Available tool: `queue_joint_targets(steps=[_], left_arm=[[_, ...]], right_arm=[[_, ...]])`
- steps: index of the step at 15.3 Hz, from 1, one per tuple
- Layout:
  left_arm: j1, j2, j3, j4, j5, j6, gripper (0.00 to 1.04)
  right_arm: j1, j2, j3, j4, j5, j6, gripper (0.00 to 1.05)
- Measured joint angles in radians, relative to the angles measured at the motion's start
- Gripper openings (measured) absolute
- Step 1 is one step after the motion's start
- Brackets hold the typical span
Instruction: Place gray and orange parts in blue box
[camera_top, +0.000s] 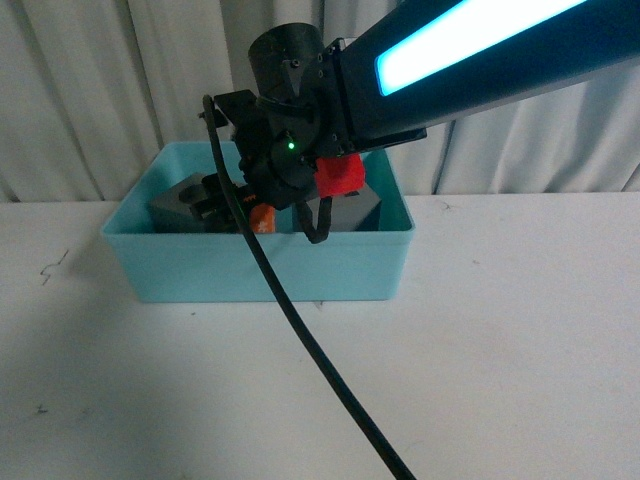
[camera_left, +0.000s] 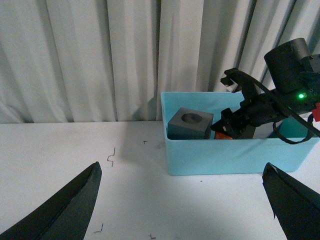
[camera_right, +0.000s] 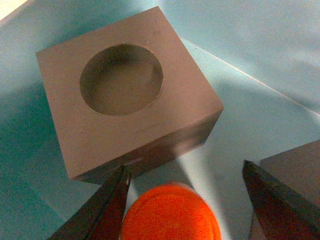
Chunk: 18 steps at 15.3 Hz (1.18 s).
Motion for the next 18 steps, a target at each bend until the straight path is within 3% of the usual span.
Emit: queue_joint_targets(steps=[1,2,3,4,5,6,7,18], left_arm=[[0.0,0.0,0.0,0.0,0.0,0.0,0.98],[0.0,0.0,0.0,0.0,0.0,0.0,0.98],[0.0,0.0,0.0,0.0,0.0,0.0,0.98],[0.0,0.0,0.0,0.0,0.0,0.0,0.98],[0.0,0.0,0.0,0.0,0.0,0.0,0.98],[0.0,0.0,0.0,0.0,0.0,0.0,0.98],[0.0,0.0,0.0,0.0,0.0,0.0,0.98],[0.0,0.0,0.0,0.0,0.0,0.0,0.98]], right_arm=[[0.0,0.0,0.0,0.005,0.0,-0.001,0.77],[0.0,0.0,0.0,0.015,0.0,-0.001,0.96],[-0.002,-0.036,-0.071,0.092,-0.008,-0.002,0.98],[-0.028,-0.204,-0.28,0.249,0.005,-0.003,0.98],[-0.119,-0.567,-0.631,0.418,0.035,-0.027,0.98],[-0.266,-0.955,-1.085,0.449,0.025,0.043,0.98],[-0.314,-1.119,-1.306,0.419,0.031,0.085,0.98],[-0.319,-1.482,-1.651,0.288,0.037,0.228,0.98]])
